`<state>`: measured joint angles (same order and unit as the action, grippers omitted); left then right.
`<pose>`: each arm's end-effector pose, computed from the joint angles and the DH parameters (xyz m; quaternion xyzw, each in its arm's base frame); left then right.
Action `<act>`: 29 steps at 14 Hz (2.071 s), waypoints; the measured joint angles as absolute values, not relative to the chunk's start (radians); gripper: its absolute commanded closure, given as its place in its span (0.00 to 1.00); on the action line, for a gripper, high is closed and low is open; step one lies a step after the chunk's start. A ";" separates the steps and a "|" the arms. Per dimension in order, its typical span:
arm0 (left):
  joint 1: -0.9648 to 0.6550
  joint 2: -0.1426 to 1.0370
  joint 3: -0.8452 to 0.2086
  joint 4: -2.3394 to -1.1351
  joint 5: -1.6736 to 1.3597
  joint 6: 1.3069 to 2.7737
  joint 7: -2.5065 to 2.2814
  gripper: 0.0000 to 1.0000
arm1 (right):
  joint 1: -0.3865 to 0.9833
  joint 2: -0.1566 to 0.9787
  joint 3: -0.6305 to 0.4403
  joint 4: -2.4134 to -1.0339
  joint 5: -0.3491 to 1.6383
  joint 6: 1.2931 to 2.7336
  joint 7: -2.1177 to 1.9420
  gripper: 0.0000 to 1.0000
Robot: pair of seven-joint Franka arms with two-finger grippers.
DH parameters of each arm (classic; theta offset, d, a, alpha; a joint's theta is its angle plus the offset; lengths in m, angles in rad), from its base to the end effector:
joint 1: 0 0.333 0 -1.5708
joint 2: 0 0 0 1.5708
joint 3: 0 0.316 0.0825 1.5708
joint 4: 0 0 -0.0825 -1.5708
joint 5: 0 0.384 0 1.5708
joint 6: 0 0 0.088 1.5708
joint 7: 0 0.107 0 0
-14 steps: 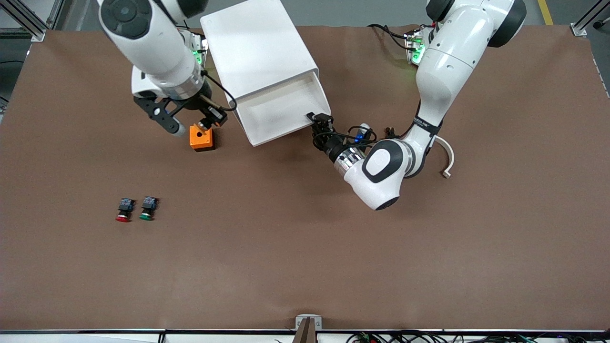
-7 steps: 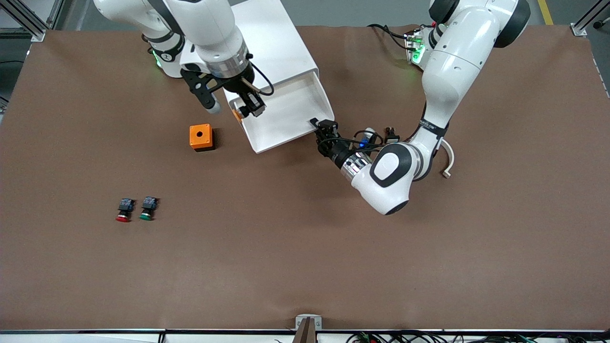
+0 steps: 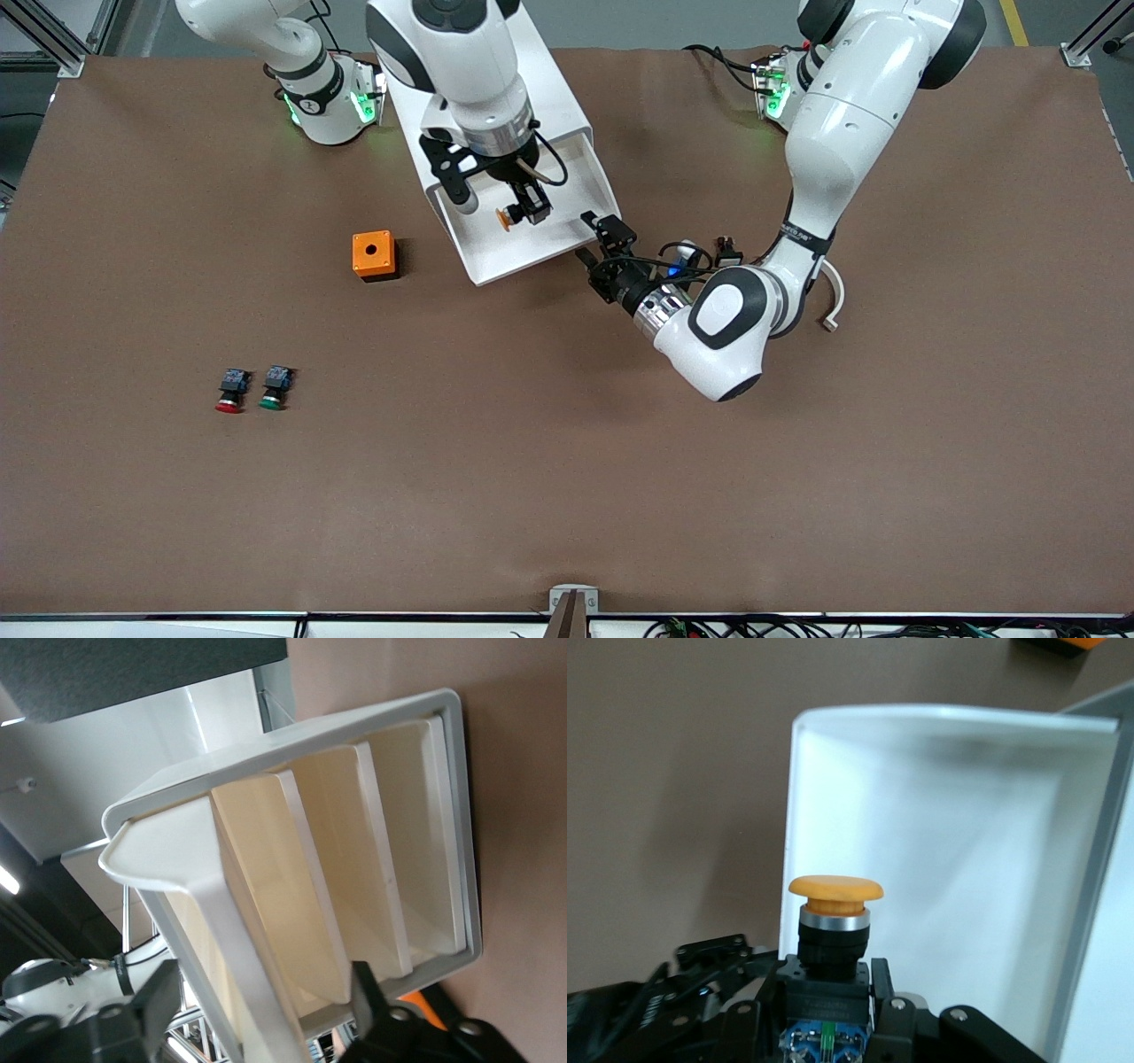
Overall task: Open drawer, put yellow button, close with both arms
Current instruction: 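Carry the yellow button over the open drawer with the right gripper, then release the yellow button into the drawer and withdraw the right gripper, then push the drawer closed with the left gripper while the right gripper retracts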
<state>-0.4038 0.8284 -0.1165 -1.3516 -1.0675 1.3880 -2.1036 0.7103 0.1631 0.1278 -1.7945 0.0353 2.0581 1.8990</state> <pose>0.5433 -0.4123 0.2591 -0.4656 -0.6237 0.6025 0.1766 0.4145 0.4578 0.4662 -0.8567 0.5127 0.0155 0.0551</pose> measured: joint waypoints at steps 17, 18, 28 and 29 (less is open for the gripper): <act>-0.462 0.636 -0.106 -1.202 -0.408 1.605 -1.366 0.00 | 0.624 0.195 0.095 -1.670 -0.038 1.882 1.640 0.00; -0.492 0.630 -0.106 -1.203 -0.335 1.641 -1.363 0.00 | 0.588 0.179 0.094 -1.668 -0.037 1.865 1.536 0.00; -0.684 0.634 -0.114 -1.237 -0.008 1.811 -1.352 0.00 | 0.189 0.093 0.085 -1.667 0.033 1.771 0.589 0.00; -0.694 0.635 -0.114 -1.238 -0.008 1.825 -1.351 0.00 | 0.152 0.084 0.085 -1.667 0.034 1.771 0.498 0.00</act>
<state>-0.6944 0.6348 -0.1143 -1.2380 -0.0083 1.8249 -1.3506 0.1515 0.0844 0.0851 -1.6665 0.0338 1.7712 0.4979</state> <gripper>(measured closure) 0.000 0.000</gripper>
